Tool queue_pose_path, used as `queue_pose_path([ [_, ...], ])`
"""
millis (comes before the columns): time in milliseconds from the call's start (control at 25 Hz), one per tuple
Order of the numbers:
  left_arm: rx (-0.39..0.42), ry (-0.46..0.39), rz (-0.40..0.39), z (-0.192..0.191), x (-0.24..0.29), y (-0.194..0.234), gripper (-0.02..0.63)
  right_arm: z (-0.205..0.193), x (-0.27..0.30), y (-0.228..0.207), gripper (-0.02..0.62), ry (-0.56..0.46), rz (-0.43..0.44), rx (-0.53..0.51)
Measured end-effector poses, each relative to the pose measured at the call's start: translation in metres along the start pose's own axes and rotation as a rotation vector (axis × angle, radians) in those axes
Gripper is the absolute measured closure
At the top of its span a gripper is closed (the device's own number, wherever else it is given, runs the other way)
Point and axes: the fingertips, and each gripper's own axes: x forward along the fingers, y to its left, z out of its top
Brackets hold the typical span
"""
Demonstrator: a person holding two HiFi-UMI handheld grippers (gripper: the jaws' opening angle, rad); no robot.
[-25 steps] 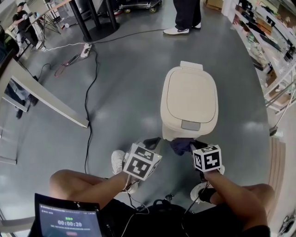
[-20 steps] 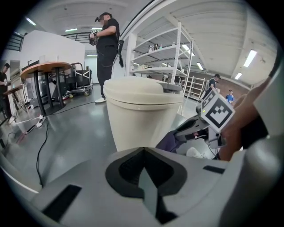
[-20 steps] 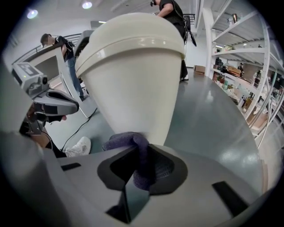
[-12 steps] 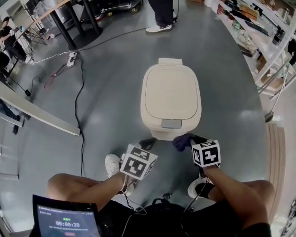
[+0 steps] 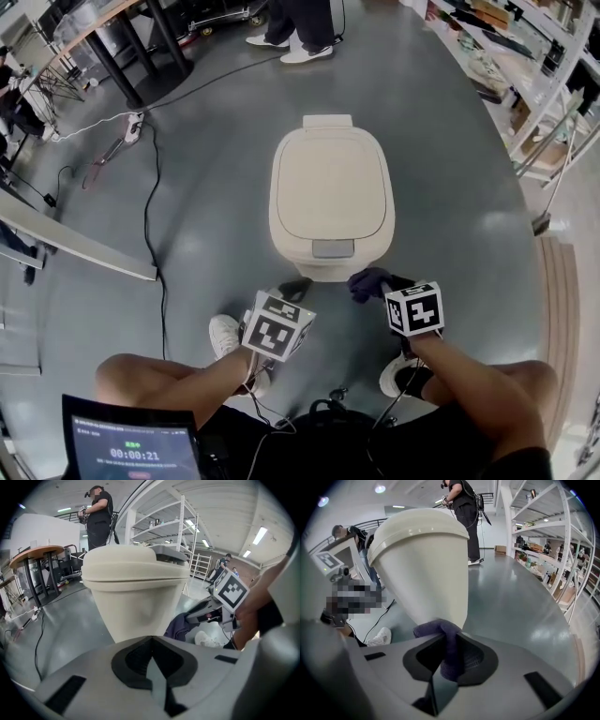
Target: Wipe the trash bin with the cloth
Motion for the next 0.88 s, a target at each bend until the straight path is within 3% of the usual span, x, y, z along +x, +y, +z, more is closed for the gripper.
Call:
queue_pose_path([
  [200, 0.001, 0.045, 0.062, -0.023, 0.003, 0.02, 0.604, -0.016, 0.016, 0.018, 0.526, 0.064, 0.043, -0.031],
  [640, -0.112, 0.037, 0.066, -0.059, -0.024, 0.064, 0.604, -0.022, 0.077, 0.108, 0.526, 0.173, 0.179, -0.126],
  [880, -0.188, 0.04, 0.08, -0.085, -0.028, 0.093, 0.604, -0.011, 0.11, 0.13, 0.526, 0.196, 0.175, -0.106],
])
